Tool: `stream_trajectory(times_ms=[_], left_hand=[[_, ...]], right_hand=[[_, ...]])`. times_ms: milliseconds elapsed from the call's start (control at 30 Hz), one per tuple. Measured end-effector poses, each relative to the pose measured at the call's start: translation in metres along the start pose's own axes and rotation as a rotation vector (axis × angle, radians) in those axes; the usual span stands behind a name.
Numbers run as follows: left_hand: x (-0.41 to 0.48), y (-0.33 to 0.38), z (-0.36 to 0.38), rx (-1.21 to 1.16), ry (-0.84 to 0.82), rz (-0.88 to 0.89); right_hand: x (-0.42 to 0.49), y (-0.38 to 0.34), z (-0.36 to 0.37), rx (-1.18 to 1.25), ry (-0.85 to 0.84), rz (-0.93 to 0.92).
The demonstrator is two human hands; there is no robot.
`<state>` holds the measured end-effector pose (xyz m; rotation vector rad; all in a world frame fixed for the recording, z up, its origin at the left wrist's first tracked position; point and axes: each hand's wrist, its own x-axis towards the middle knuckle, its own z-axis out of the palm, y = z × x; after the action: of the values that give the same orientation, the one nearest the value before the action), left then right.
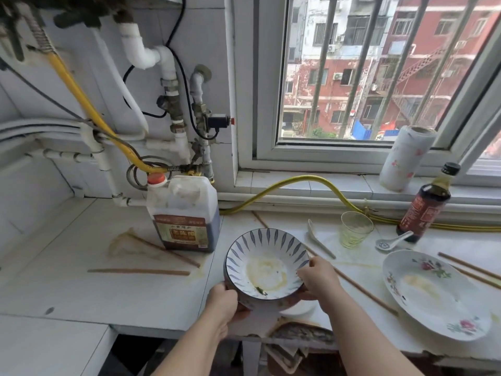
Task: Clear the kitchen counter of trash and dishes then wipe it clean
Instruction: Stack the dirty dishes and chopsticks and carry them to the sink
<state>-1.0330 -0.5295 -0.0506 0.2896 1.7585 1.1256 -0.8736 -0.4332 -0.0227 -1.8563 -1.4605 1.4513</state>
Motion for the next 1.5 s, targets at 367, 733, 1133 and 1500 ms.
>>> stream_trajectory(times_ms=[367,733,1133,1500], left_hand=[[0.006,0.004,0.021,0.024,-0.031,-0.025],[0.012,0.015,0.035,0.278,-0.110,-0.043],[0.034,0.007,0.019,0.518,-0.085,0.095],[0.097,0.034,-0.144,1.438,0.424,0.421]], right_hand=[[0.014,0.016,-0.015,-0.212,0.104,-0.028],[0.030,0.033,-0.029,-0.119,0.129,0.026],[0.026,0.015,-0.027,-0.424,0.288,-0.002],[0.035,-0.058,0.034,-0.386,0.388,-0.341]])
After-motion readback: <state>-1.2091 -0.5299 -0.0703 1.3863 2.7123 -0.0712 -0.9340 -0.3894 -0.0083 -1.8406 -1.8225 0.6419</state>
